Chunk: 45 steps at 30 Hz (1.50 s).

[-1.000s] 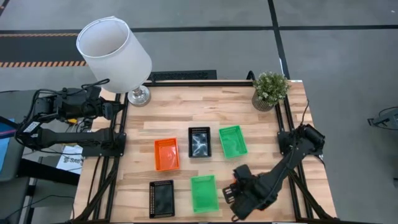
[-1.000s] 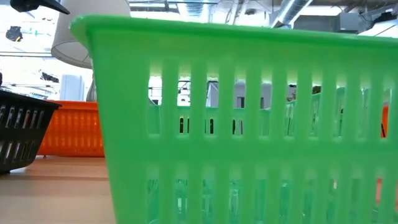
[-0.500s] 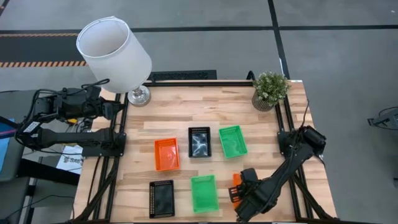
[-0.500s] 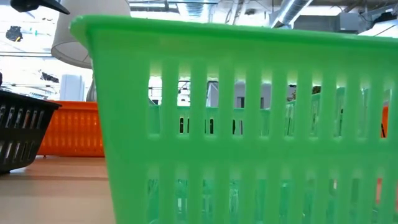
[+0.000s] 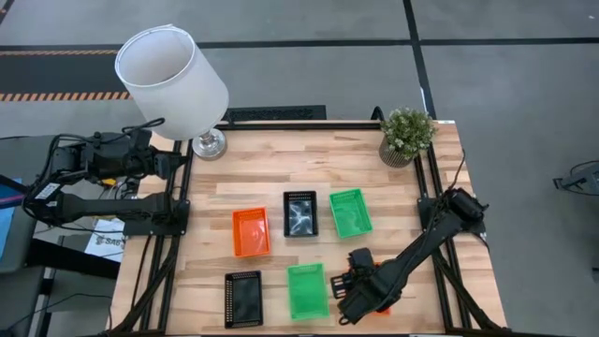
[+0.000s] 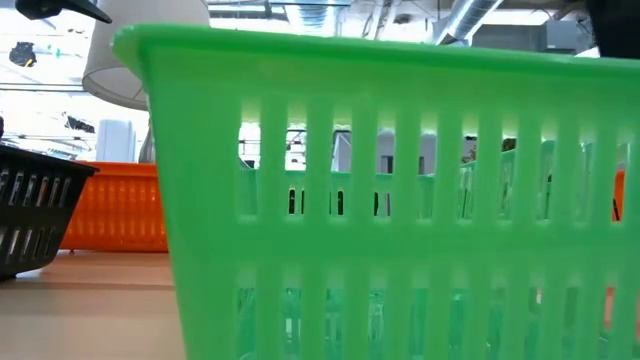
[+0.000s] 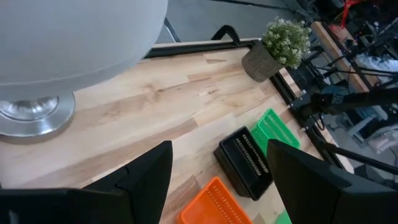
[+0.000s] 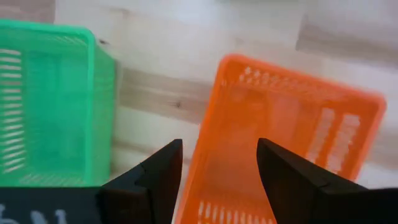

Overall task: Stack baskets by color
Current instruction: Stack the bottom right orange bin on the orange bins

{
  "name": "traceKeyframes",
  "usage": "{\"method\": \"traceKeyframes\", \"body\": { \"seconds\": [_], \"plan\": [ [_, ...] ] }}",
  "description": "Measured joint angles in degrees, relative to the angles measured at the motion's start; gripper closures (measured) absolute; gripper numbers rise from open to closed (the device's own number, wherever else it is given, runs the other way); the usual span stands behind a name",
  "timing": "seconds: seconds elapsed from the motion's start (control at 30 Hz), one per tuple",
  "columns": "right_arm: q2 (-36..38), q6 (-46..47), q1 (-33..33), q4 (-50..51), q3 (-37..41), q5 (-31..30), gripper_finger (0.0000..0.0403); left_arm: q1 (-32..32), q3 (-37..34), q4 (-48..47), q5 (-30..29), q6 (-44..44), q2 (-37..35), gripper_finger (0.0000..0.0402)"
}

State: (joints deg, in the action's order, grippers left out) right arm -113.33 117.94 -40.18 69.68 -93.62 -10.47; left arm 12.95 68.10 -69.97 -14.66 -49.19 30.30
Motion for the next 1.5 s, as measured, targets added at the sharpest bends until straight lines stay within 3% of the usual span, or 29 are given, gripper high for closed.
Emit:
{"method": "traceKeyframes", "body": {
  "seconds": [0.4, 0.53, 0.73, 0.93, 1.17, 1.33, 1.5],
  "plan": [
    [-5.98, -3.99, 0.70, -7.63, 0.20, 7.35, 0.0193, 0.00, 0.00, 0.00, -0.84, 2.00, 0.00, 0.0150],
    [-5.98, -3.07, 0.80, -8.10, 0.20, 7.99, 0.0250, 0.00, 0.00, 0.00, -1.01, 2.94, 0.00, 0.0150],
    [-5.99, -6.04, 1.51, -8.89, 0.15, 10.69, 0.0384, 0.00, 0.00, 0.00, -1.00, 3.50, 0.00, 0.0150],
    [-4.98, -6.86, 2.10, -7.30, 0.17, 10.54, 0.0391, 0.02, 0.00, 0.00, -0.99, 3.37, 0.00, 0.0150],
    [1.34, -7.43, 2.86, -5.01, 0.17, 8.40, 0.0397, 0.01, 0.00, 0.00, -0.65, 3.03, 0.00, 0.0150],
    [6.76, -8.33, 3.82, -6.77, 0.09, 0.90, 0.0398, 0.02, 0.00, 0.00, -0.82, 3.07, 0.00, 0.0150],
    [9.56, -14.82, 7.20, -6.67, -3.31, -4.83, 0.0399, 0.00, 0.00, 0.00, -0.96, 2.70, 0.00, 0.0150]
  ]
}}
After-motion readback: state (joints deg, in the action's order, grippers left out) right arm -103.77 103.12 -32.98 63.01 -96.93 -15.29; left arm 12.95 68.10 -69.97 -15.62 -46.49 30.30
